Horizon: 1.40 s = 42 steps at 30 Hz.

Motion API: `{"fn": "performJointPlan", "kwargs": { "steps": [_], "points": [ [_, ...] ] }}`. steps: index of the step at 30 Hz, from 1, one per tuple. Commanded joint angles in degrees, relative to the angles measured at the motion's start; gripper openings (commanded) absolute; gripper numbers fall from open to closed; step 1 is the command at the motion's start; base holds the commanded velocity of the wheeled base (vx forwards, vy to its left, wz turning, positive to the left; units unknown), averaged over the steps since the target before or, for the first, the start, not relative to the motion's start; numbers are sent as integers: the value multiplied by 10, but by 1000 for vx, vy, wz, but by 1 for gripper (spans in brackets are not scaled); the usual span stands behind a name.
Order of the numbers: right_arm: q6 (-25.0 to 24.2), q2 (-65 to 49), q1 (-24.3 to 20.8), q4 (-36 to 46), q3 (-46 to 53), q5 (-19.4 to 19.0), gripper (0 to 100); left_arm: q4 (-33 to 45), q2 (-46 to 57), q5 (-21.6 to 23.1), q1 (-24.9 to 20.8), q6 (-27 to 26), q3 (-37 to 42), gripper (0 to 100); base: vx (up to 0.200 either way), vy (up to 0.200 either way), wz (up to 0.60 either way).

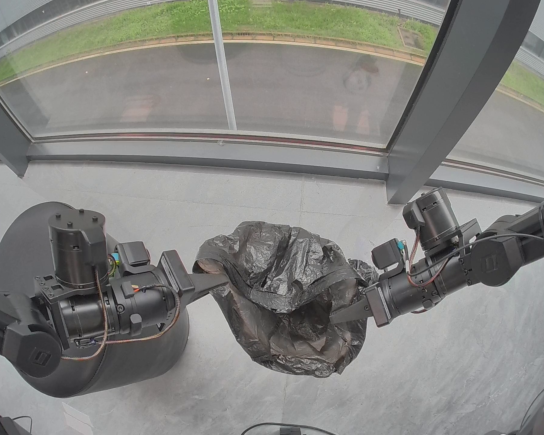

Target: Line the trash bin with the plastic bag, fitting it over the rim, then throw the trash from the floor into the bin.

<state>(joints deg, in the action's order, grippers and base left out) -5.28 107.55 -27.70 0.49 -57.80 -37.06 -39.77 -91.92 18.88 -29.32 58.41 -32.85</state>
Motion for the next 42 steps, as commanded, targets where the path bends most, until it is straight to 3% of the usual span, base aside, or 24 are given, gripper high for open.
{"fn": "performJointPlan", "kwargs": {
  "steps": [1,9,20,26,42],
  "points": [
    [0,27,0,-2,-11,0,0,-1,-28,0,2,1,-1,0,0,0,0],
    [0,52,1,-15,-28,-13,0,-3,-27,0,16,1,-10,0,0,0,0],
    [-2,91,1,-94,-41,-12,0,-4,18,3,23,0,-24,0,0,0,0],
    [-1,111,9,-95,-46,-11,0,-4,20,29,24,1,-29,0,0,0,0],
    [0,137,62,-143,-47,-10,0,-7,-20,56,22,-1,-60,0,0,0,0]
  ]
}}
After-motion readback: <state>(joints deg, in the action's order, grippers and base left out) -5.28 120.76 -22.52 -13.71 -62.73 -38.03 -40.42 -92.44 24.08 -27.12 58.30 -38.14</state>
